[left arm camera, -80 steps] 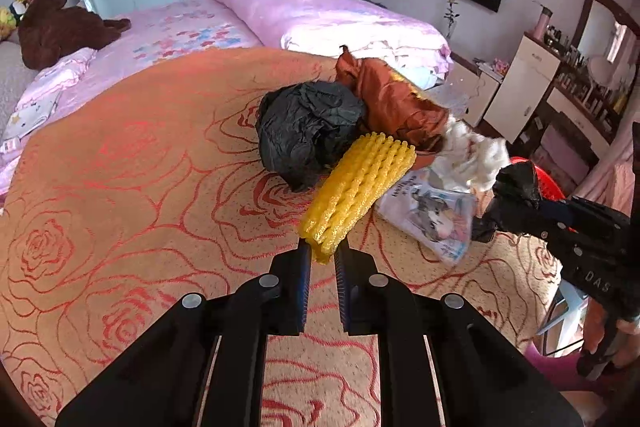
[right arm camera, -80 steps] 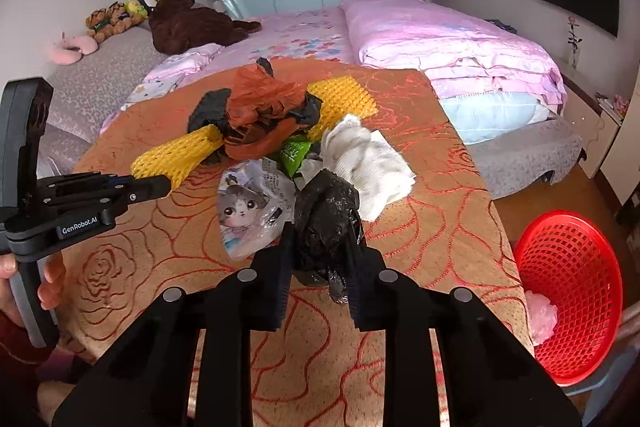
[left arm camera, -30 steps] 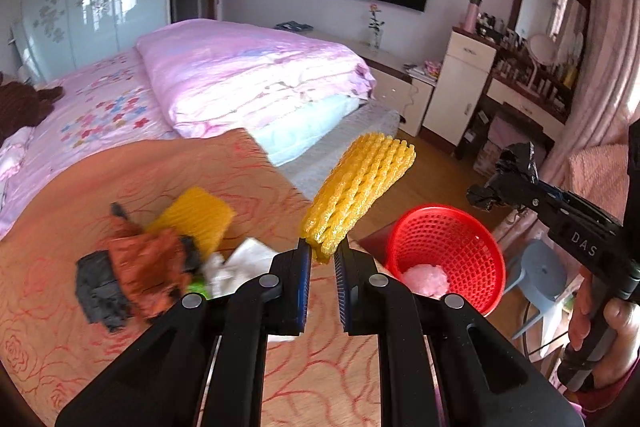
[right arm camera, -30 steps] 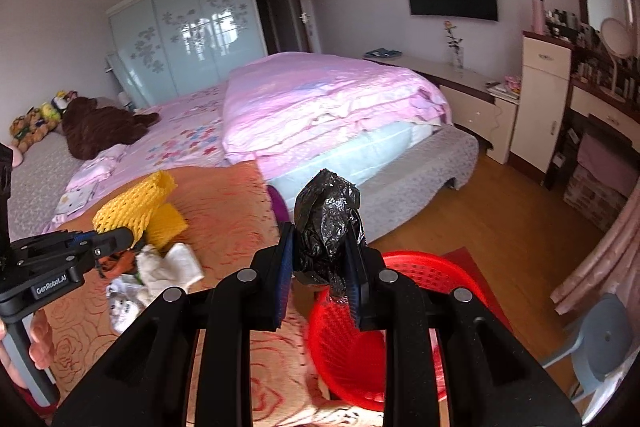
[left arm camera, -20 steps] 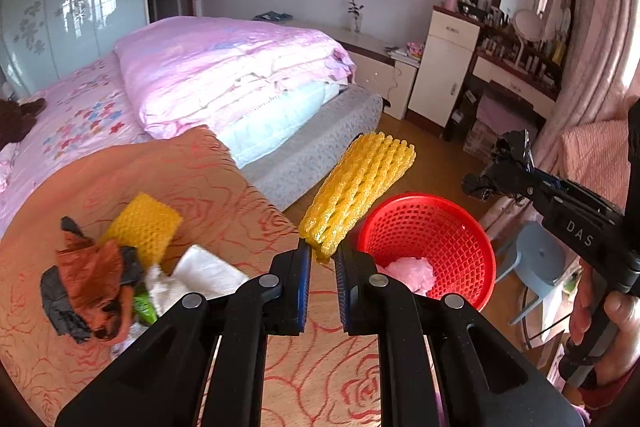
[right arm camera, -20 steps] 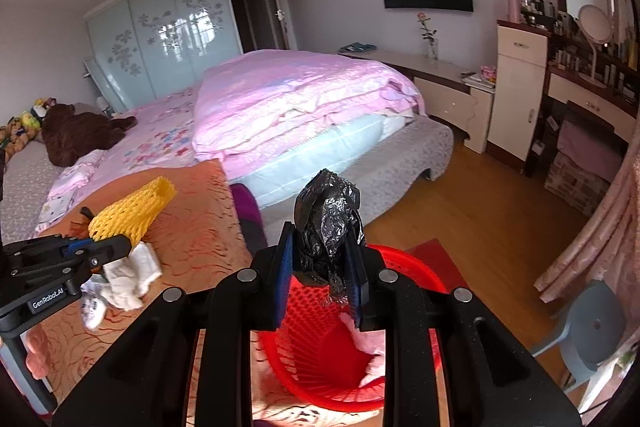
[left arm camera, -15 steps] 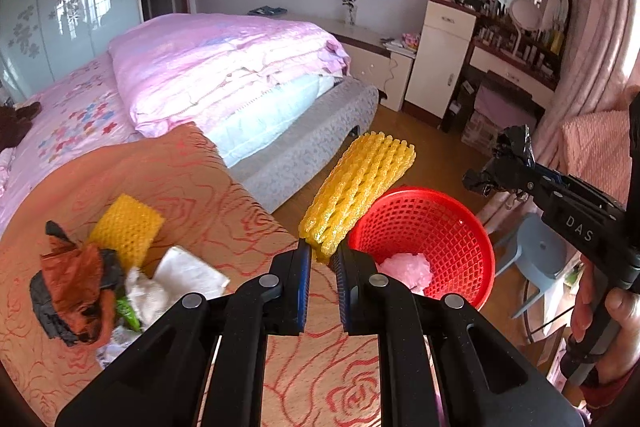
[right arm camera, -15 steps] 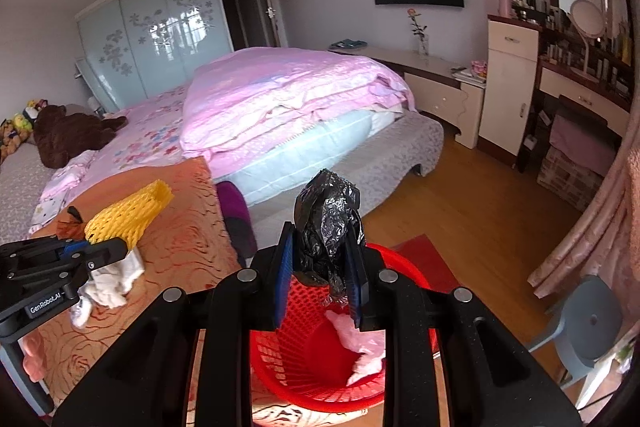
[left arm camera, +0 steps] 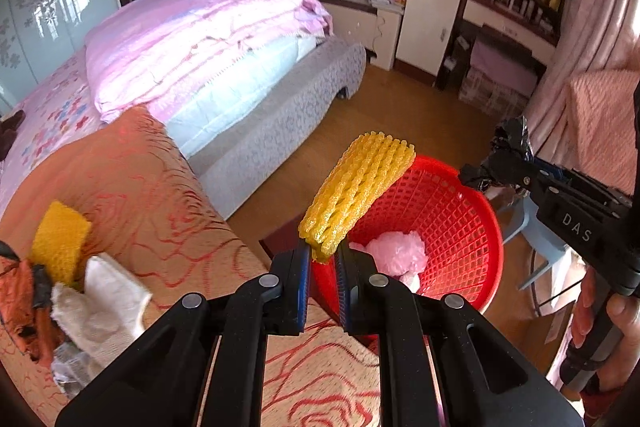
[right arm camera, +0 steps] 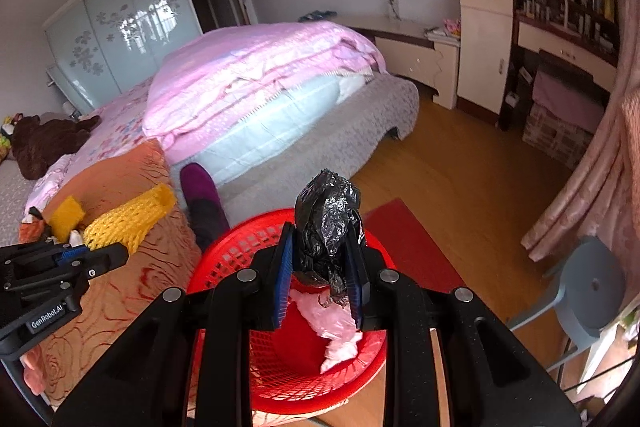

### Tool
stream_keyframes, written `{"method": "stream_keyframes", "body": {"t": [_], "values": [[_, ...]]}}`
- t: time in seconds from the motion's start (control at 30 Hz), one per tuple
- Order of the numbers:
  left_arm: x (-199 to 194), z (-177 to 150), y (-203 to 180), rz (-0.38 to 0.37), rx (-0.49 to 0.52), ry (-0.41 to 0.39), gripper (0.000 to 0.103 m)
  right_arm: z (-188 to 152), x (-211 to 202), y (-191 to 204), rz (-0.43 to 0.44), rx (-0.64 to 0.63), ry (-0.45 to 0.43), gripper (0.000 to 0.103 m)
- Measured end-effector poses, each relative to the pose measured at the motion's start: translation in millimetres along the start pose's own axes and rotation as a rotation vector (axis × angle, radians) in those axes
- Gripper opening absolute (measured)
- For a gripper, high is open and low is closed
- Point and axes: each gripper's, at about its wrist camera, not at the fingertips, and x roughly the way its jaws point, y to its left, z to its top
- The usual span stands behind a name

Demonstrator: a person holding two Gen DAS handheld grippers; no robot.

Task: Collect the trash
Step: 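Carry both items over the red wastebasket and open both tools to drop them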

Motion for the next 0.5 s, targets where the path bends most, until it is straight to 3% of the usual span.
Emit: {"method": "stream_keyframes", "body": {"t": [0.5], "values": [[53.3,-4.4,-30.7,-0.018,0.058,0.150,0.012,-14.7,41.7,-11.8,0.000,0.019,0.118,0.028]]}}
